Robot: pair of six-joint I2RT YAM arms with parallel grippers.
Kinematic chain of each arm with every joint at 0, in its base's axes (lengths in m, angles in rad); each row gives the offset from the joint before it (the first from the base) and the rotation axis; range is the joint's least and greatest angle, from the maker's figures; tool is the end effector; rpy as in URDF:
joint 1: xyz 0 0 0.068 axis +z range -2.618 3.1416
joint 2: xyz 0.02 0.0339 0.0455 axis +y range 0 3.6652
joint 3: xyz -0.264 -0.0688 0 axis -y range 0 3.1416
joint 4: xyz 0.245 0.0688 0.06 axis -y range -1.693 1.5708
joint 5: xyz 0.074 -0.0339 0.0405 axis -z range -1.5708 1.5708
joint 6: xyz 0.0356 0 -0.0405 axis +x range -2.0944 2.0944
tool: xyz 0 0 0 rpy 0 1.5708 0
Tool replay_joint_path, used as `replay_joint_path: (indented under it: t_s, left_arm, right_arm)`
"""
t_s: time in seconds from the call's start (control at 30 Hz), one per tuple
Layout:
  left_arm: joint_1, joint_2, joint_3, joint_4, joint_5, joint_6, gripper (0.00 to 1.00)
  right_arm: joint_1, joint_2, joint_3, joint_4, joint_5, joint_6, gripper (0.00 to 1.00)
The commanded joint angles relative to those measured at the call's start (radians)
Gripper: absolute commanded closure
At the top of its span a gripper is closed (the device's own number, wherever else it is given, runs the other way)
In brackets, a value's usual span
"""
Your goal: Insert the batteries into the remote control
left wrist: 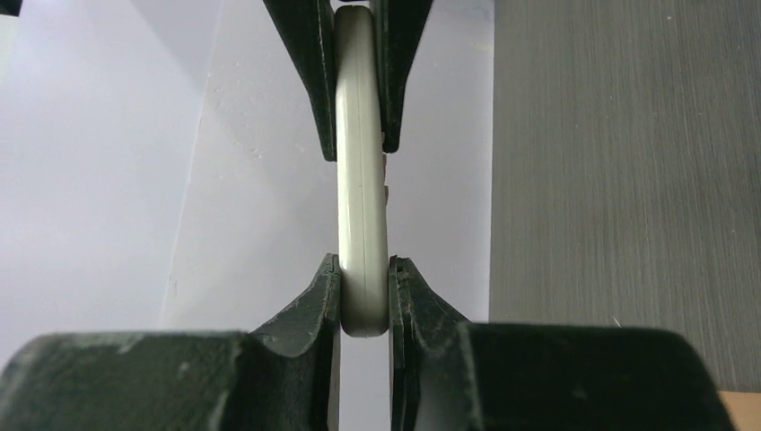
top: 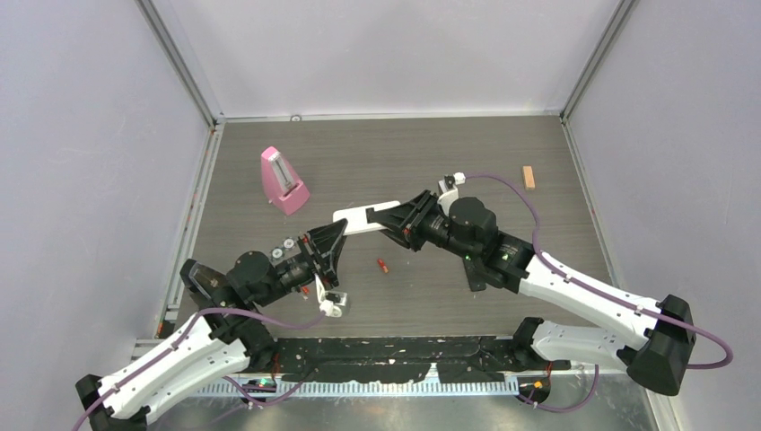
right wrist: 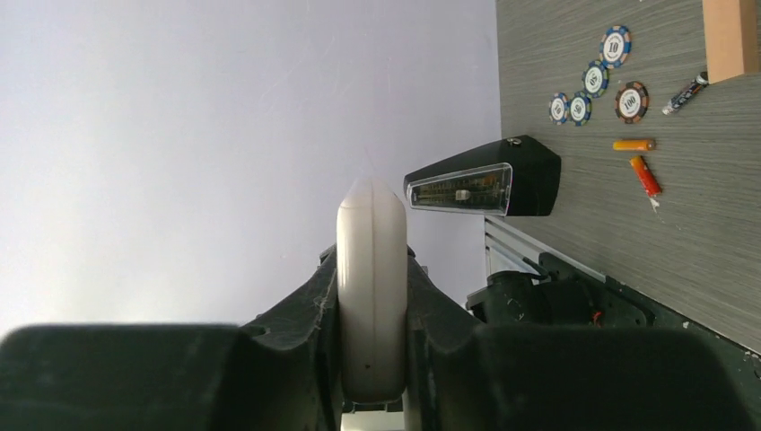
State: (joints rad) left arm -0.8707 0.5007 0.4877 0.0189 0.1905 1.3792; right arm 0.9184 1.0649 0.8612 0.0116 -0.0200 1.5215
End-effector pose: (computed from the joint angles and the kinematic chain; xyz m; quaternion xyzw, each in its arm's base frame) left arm 0.0871 -0.1138 0.2977 0.6623 0.2418 0.1127 0.7001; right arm 0.1522 0.2005 0.3327 0.2231 0.7387 0.5999 0.2113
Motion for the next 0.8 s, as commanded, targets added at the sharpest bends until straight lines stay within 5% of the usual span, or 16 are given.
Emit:
replay_joint_path:
  t_s: [0.0,0.27,0.4,0.53,0.77]
  left_arm:
    - [-0.006,-0.018,0.018,0.066,0.046,-0.099,0.78]
    - [-0.007,-0.038,0.034,0.044,0.059,-0.424,0.42]
    - [-0.007,-0.027,0.111,0.019,-0.157,-0.906,0.22]
    - [-0.007,0.028,0.291,-0.257,-0.366,-1.283,0.04]
    - [-0.007,0.059,0.419,-0.431,-0.231,-1.667,0.00]
  right_arm:
    - [-0.001,-0.038,-0.040,0.094,0.003,0.018,0.85]
    - [-0.001,-0.075,-0.062,0.133,0.085,0.015,0.95]
    - [-0.005,-0.087,-0.059,0.131,0.108,-0.022,0.95]
    - [-0.020,-0.111,-0.038,0.060,0.128,-0.104,0.95]
    - [-0.034,-0.177,-0.044,0.002,0.152,-0.228,0.94]
